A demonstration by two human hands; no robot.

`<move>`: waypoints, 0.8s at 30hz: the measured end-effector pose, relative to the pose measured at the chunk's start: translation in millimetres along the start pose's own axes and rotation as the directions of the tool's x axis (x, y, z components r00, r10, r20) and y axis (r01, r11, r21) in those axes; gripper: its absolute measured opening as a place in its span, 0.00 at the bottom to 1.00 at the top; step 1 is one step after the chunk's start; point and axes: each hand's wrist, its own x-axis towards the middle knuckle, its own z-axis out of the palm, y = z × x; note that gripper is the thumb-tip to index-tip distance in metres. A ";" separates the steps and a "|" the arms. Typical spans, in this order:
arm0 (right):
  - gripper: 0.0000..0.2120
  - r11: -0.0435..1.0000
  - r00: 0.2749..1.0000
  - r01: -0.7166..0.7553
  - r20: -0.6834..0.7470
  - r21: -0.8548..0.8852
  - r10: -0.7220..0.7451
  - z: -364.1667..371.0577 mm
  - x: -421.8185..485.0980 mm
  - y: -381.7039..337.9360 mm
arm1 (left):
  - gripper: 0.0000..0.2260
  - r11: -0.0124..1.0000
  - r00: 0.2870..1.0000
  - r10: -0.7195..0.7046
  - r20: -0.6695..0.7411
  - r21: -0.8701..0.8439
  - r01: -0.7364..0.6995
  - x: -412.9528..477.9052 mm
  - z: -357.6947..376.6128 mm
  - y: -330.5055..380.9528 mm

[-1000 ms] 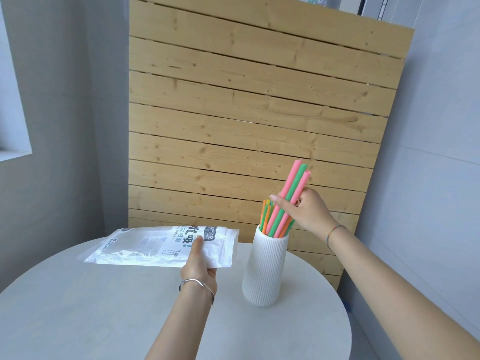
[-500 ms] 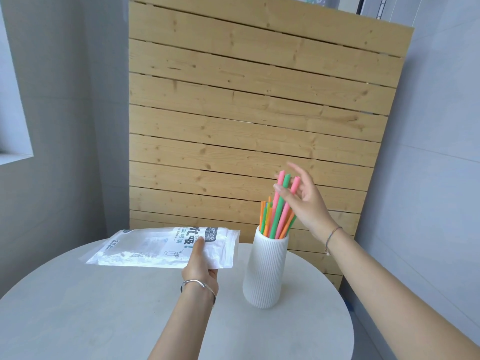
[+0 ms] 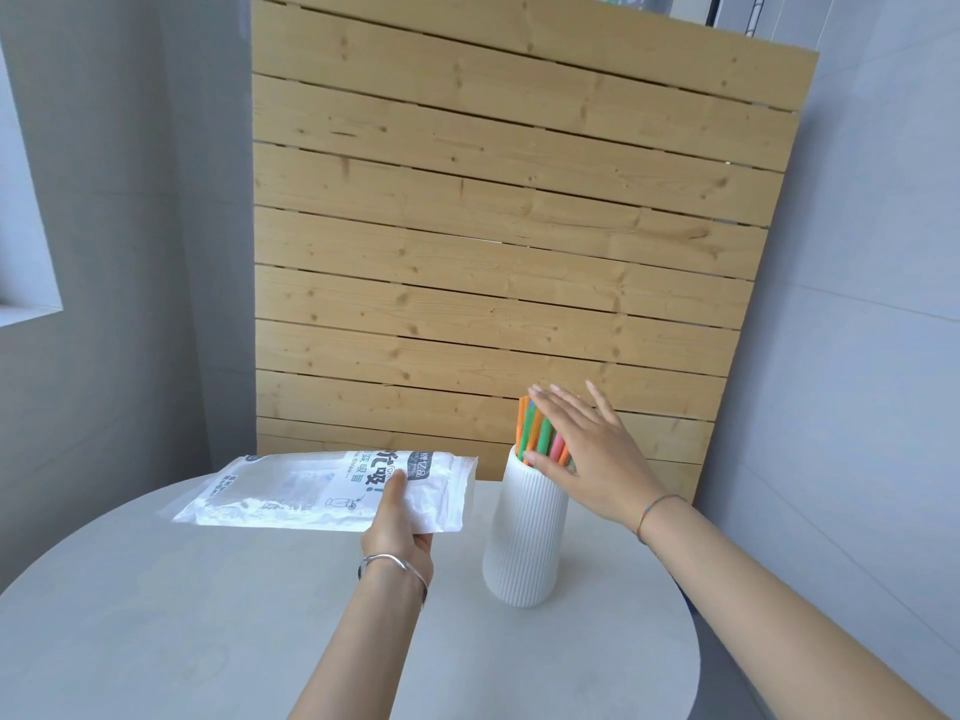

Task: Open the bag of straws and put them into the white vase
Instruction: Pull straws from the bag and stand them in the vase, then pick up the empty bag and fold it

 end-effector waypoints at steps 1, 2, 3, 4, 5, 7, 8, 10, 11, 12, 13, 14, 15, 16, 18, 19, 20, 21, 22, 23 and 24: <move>0.33 1.000 1.000 -0.007 -0.030 -0.013 0.007 -1.9 -0.1 0.8 | 0.21 1.000 1.000 -0.002 0.005 0.000 0.002 -0.3 -0.1 -0.2; 0.33 0.999 0.997 -0.030 -0.065 -0.015 0.029 -4.1 -0.2 1.2 | 0.21 1.000 1.000 -0.005 0.008 0.002 0.005 -0.4 -0.4 -0.1; 0.32 0.998 0.993 -0.065 -0.097 0.000 0.065 -5.4 -0.3 1.6 | 0.21 1.000 1.000 -0.009 0.011 0.004 0.009 -0.8 -0.4 0.1; 0.32 0.995 0.988 -0.097 -0.120 0.018 0.099 -5.9 -1.3 1.5 | 0.21 1.000 1.000 -0.013 0.014 0.006 0.013 -1.3 -0.5 0.2; 0.32 0.993 0.984 -0.114 -0.134 0.023 0.116 -4.5 -3.2 0.9 | 0.21 1.000 1.000 -0.016 0.014 0.008 0.016 -1.8 -0.6 0.1; 0.32 0.994 0.984 -0.105 -0.146 -0.007 0.103 2.4 -9.3 -2.0 | 0.21 1.000 1.000 -0.025 0.008 0.008 0.025 -3.9 -1.5 0.1; 0.32 0.995 0.985 -0.100 -0.141 -0.016 0.097 7.2 -13.1 -3.8 | 0.21 0.999 0.999 -0.032 0.007 0.007 0.031 -5.2 -2.1 0.2; 0.29 0.995 0.988 -0.099 -0.118 0.001 0.098 18.4 -20.6 -7.7 | 0.21 0.999 0.999 -0.036 0.012 0.009 0.036 -6.4 -2.8 0.4; 0.27 0.995 0.989 -0.096 -0.111 0.014 0.097 22.9 -24.2 -9.5 | 0.21 0.999 0.999 -0.037 0.015 0.013 0.036 -7.2 -2.8 0.6; 0.25 0.995 0.988 -0.096 -0.116 0.020 0.098 26.2 -27.0 -10.9 | 0.21 0.999 0.999 -0.035 0.020 0.019 0.035 -8.1 -2.8 0.9; 0.23 0.994 0.985 -0.105 -0.138 0.025 0.107 28.0 -28.6 -12.4 | 0.21 0.999 0.999 -0.033 0.027 0.026 0.033 -8.9 -3.1 1.0; 0.22 0.991 0.975 -0.123 -0.180 0.045 0.129 27.8 -29.5 -14.4 | 0.20 0.999 0.999 -0.031 0.038 0.031 0.030 -9.6 -3.4 1.0; 0.20 0.984 0.957 -0.148 -0.239 0.097 0.167 26.4 -29.7 -18.2 | 0.20 0.999 0.998 -0.030 0.058 0.036 0.028 -10.0 -3.4 1.0; 0.19 0.970 0.928 -0.166 -0.305 0.177 0.215 23.9 -29.2 -24.3 | 0.20 0.999 0.996 -0.025 0.087 0.042 0.022 -10.7 -3.3 1.2; 0.14 0.913 0.849 -0.171 -0.414 0.369 0.327 17.1 -26.8 -42.6 | 0.19 0.998 0.989 -0.011 0.145 0.057 0.003 -14.0 -1.3 2.3; 0.12 0.874 0.808 -0.169 -0.443 0.456 0.388 14.5 -26.3 -53.6 | 0.18 0.998 0.987 -0.006 0.158 0.061 -0.004 -15.5 -0.5 3.5; 0.10 0.832 0.767 -0.173 -0.457 0.527 0.449 13.7 -26.6 -64.0 | 0.18 0.998 0.987 -0.001 0.158 0.062 -0.009 -18.0 -0.2 5.5; 0.09 0.793 0.728 -0.177 -0.465 0.582 0.503 14.1 -27.6 -72.8 | 0.18 0.998 0.988 0.001 0.156 0.067 -0.011 -20.4 0.2 7.3; 0.09 0.753 0.695 -0.182 -0.458 0.633 0.554 15.4 -28.6 -80.0 | 0.18 0.997 0.987 0.003 0.159 0.080 -0.016 -22.2 0.0 8.7; 0.09 0.698 0.676 -0.189 -0.423 0.691 0.603 17.9 -29.7 -85.8 | 0.18 0.994 0.985 0.007 0.171 0.103 -0.025 -24.1 -0.6 9.3; 0.09 0.620 0.678 -0.202 -0.349 0.758 0.647 21.1 -30.9 -90.6 | 0.19 0.991 0.980 0.008 0.196 0.133 -0.035 -27.0 -1.3 9.4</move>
